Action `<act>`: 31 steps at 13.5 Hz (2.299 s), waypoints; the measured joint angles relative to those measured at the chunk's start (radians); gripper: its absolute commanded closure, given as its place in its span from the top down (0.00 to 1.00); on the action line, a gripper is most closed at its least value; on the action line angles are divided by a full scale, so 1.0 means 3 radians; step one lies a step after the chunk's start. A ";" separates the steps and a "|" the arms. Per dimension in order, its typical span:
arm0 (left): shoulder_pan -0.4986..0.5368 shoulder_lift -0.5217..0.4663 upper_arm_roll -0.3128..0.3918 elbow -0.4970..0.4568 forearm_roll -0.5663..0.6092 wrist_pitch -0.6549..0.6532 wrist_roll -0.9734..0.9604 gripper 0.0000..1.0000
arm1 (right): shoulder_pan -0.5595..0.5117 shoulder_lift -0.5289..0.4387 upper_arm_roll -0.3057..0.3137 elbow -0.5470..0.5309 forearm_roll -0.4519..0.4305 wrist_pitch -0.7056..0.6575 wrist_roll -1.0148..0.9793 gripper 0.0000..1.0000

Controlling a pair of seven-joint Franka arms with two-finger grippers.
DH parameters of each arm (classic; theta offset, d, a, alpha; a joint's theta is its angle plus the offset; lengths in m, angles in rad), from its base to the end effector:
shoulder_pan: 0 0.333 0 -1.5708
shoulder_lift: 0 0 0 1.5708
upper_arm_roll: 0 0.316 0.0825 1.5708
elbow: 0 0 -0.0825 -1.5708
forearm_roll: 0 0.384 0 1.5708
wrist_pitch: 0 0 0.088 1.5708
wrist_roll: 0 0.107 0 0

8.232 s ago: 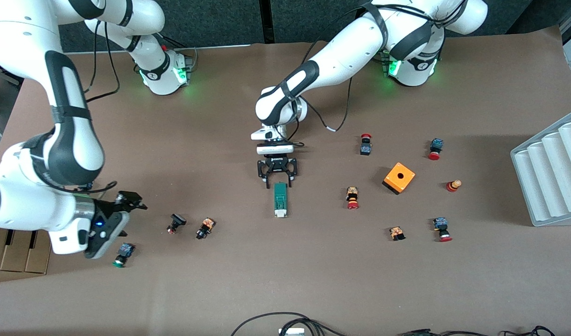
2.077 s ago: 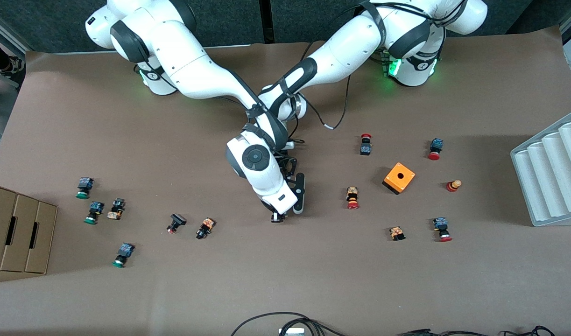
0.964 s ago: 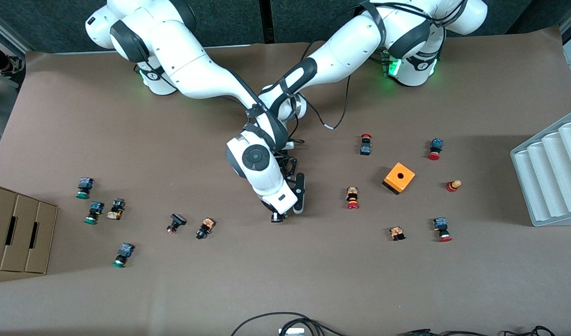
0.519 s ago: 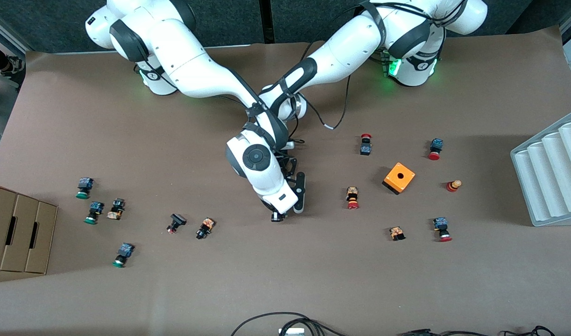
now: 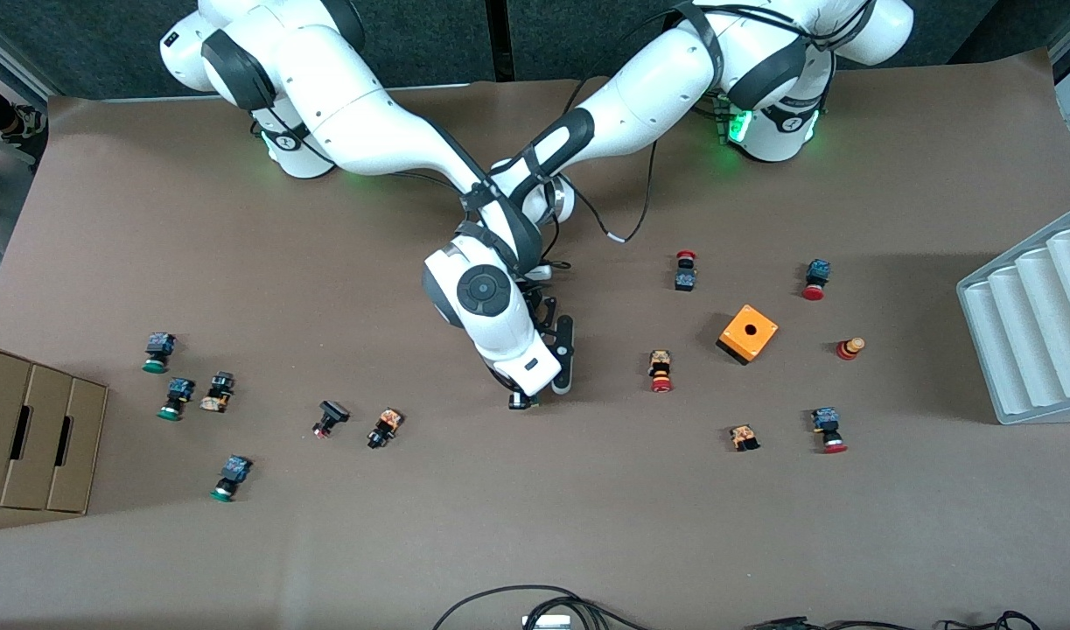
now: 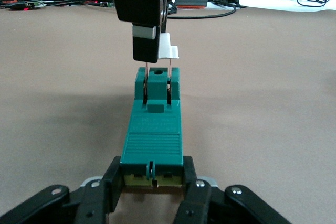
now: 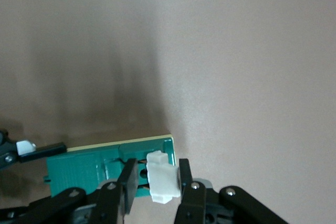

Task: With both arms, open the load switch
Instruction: 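Close the right gripper on the white lever, then push the white lever down toward the switch base with the right gripper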

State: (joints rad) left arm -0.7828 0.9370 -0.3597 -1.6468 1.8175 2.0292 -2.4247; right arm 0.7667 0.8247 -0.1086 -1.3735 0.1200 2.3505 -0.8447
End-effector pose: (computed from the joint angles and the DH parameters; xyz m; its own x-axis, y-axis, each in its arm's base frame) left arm 0.3446 -0.5670 0.0870 0.4807 0.0446 0.8757 0.0661 -0.9977 0.0145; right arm 0.5815 0.4751 0.2383 0.0976 0.9883 0.1174 0.9883 -0.1102 0.1054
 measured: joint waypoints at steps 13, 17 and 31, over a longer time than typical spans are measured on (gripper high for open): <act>0.0000 0.0000 0.0000 0.0000 0.0000 0.0000 0.0000 0.24 | 0.0012 -0.0081 0.0018 -0.0023 0.0001 -0.0175 0.0009 0.39; 0.0000 0.0000 0.0000 0.0000 0.0000 0.0000 0.0000 0.24 | 0.0014 -0.0123 0.0024 -0.0030 0.0001 -0.0284 0.0015 0.39; 0.0000 0.0000 0.0000 0.0000 0.0000 0.0000 0.0000 0.24 | 0.0092 -0.0253 0.0032 -0.0227 0.0001 -0.0338 0.0261 0.39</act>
State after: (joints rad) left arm -0.7827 0.9369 -0.3597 -1.6468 1.8175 2.0292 -2.4247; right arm 0.7943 0.7489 -0.0989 -1.4416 0.1203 2.2490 -0.7664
